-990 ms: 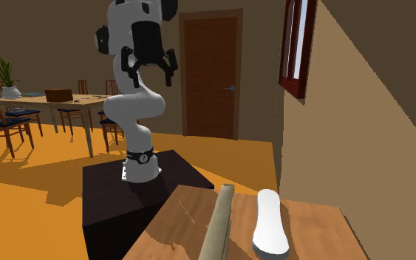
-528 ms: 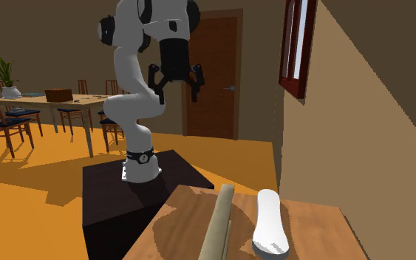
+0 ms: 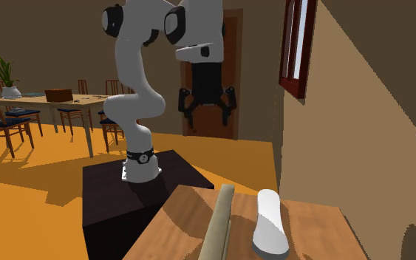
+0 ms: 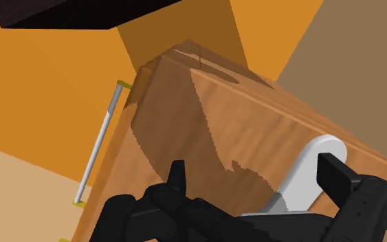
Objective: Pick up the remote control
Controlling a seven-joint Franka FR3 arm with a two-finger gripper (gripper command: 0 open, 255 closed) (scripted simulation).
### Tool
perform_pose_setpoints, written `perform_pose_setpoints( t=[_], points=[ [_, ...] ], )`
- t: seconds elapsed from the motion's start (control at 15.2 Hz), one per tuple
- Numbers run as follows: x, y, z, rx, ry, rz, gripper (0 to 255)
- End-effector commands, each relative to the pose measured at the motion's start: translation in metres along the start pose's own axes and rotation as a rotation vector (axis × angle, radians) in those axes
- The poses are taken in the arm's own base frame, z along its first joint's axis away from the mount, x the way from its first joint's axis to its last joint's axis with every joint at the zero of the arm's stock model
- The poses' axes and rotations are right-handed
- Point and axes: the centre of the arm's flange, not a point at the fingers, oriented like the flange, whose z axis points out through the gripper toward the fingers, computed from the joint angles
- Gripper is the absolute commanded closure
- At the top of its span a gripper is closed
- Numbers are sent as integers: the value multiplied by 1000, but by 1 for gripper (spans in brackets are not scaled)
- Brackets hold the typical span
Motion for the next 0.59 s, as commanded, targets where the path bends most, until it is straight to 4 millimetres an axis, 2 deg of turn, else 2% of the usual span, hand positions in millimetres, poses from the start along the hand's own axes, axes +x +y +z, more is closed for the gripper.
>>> perform_pose_setpoints(
  t=[0.0,0.53],
  points=[
    [19,-15,17,-4,-9,51,0],
    [88,-69,83,-26,-43,241,0]
  ],
)
